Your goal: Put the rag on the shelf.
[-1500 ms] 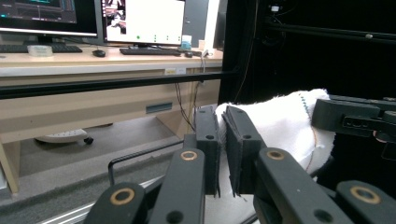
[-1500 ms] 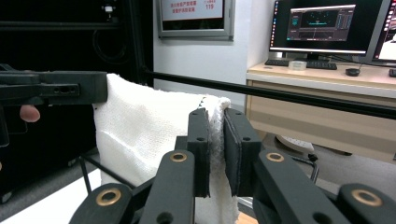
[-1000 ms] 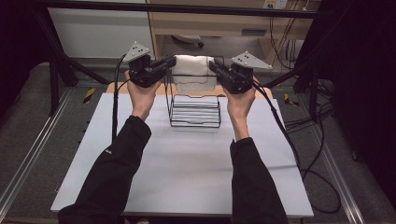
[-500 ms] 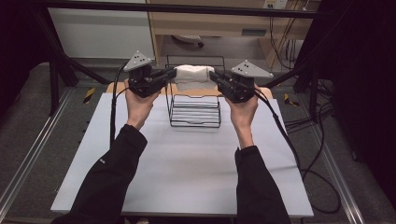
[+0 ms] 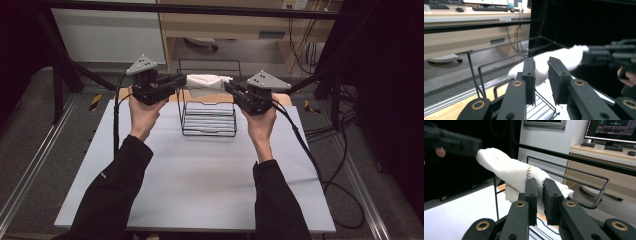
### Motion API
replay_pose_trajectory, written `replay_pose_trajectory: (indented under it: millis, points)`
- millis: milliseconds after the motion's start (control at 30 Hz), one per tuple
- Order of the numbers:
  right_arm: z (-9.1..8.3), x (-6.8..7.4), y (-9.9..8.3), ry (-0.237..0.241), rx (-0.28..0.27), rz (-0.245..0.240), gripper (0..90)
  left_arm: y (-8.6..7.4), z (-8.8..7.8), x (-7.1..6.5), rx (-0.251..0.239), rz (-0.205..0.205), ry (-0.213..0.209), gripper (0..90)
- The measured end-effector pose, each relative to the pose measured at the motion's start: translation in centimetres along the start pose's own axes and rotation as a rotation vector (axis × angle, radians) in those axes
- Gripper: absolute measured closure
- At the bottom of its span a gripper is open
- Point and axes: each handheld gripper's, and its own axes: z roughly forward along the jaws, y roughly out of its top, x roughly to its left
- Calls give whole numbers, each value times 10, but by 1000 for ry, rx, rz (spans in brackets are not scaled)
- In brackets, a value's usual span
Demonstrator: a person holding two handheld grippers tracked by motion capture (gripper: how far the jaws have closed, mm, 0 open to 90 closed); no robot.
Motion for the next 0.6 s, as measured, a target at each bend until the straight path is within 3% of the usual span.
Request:
replay_pose_trajectory:
  millis: [133, 233, 367, 600]
  points:
    - [-1, 1, -2, 3, 4, -1, 826, 15, 0, 3, -4, -8, 29, 808]
    - [-2, 1, -4, 2, 8, -4, 831, 20, 9, 3, 24, -16, 33, 860]
    - [-2, 0, -7, 6, 8, 7, 833, 18, 23, 4, 70, -49, 6, 888]
    - [-3, 1, -8, 13, 8, 3, 832, 1, 29, -1, 127, -43, -42, 891]
